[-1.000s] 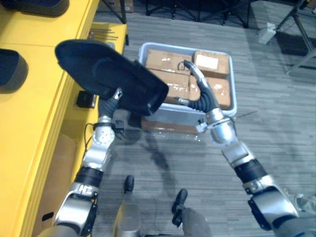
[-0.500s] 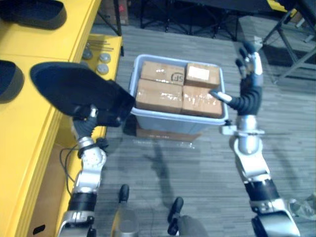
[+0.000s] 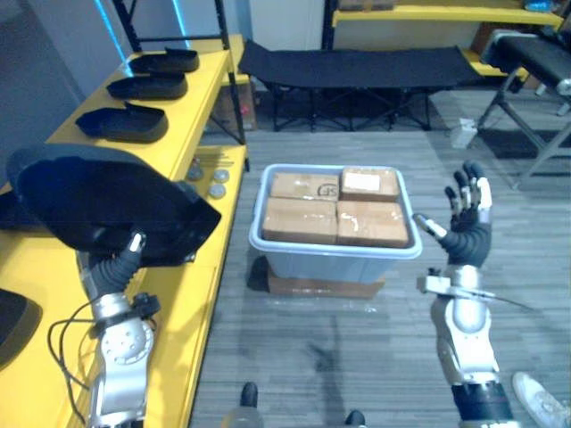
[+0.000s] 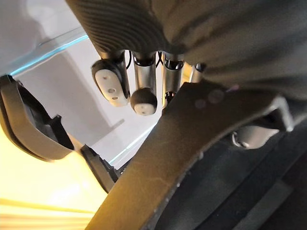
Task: Walk over and take plastic housings, then place them on the shelf
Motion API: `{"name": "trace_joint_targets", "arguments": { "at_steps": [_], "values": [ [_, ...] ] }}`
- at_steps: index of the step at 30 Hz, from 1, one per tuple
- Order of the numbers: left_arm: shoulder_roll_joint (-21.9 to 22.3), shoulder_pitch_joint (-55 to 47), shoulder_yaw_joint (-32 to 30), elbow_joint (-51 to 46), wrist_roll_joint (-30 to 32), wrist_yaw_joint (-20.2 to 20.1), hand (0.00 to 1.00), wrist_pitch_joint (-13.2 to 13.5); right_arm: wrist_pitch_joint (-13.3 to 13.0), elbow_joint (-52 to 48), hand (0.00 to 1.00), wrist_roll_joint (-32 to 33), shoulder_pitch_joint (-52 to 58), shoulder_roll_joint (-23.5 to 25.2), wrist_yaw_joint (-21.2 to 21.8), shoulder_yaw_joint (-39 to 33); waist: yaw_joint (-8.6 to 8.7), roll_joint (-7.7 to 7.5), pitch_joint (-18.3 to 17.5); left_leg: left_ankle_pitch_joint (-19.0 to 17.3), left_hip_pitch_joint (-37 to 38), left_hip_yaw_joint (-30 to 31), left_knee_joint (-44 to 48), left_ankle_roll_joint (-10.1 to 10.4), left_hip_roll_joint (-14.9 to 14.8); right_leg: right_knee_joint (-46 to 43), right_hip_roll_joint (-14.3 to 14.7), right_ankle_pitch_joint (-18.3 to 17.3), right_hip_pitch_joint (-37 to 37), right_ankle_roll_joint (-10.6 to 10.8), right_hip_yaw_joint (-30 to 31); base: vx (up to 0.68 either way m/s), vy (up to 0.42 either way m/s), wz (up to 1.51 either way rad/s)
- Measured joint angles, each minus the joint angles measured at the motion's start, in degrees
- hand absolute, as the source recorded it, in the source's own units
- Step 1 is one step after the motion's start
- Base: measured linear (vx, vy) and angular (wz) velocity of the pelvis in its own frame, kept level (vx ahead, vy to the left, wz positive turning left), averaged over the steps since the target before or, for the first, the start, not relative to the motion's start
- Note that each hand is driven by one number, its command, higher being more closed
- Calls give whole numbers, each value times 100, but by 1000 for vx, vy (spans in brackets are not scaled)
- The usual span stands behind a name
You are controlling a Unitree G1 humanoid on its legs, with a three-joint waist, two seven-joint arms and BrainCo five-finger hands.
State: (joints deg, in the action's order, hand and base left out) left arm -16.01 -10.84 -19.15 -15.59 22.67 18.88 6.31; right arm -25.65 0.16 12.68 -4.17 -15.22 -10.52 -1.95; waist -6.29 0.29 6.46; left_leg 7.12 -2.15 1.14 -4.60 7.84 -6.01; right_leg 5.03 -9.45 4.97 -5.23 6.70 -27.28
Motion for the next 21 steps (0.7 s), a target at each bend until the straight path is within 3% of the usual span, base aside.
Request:
{"name": "trace_joint_targets", "arguments": {
  "at_steps": [2,3,7,9,11,15,21],
  "values": [
    [14,-204,-207,-206,-302,-54,100,103,171,1,0,-1,38,37,73,53,-142,-14,-11,0,-4,106,0,-1,43,-1,-29,-15,-72,18,-113,22,4,26],
    [22,-266,-277,-258,-396,-59,100,131,197,3,0,-1,59,37,73,113,-147,-13,-13,0,-7,165,0,-1,62,-2,-41,-24,-106,19,-187,37,3,41],
    [148,-631,-1061,-388,-1285,20,100,300,257,31,0,-29,139,194,199,489,-424,-33,-120,23,-115,456,2,-31,125,-49,-53,-89,-197,45,-481,61,-15,36],
    [411,-923,-1567,-349,-1600,115,100,383,366,86,0,-64,137,305,208,633,-635,-52,-152,25,-102,611,2,-32,174,-50,-65,-90,-308,91,-622,86,-20,39],
    [615,-1042,-1889,-293,-1800,208,100,414,409,92,0,-71,137,403,225,666,-715,-60,-159,24,-102,682,2,-32,195,-51,-69,-114,-385,102,-733,61,-15,33],
    [1295,-1532,-2981,-40,-2270,647,100,900,607,355,0,-299,130,572,180,904,-1054,-187,-236,10,-117,1008,1,-36,290,-109,-109,-280,-557,148,-1068,40,-9,38],
    [1600,-1620,-3465,-4,-2501,733,100,1415,666,537,0,-455,-80,626,168,1197,-1247,-222,-256,3,-155,1261,1,-7,321,-308,-169,-519,-581,180,-1286,-13,7,25]
  ]
}}
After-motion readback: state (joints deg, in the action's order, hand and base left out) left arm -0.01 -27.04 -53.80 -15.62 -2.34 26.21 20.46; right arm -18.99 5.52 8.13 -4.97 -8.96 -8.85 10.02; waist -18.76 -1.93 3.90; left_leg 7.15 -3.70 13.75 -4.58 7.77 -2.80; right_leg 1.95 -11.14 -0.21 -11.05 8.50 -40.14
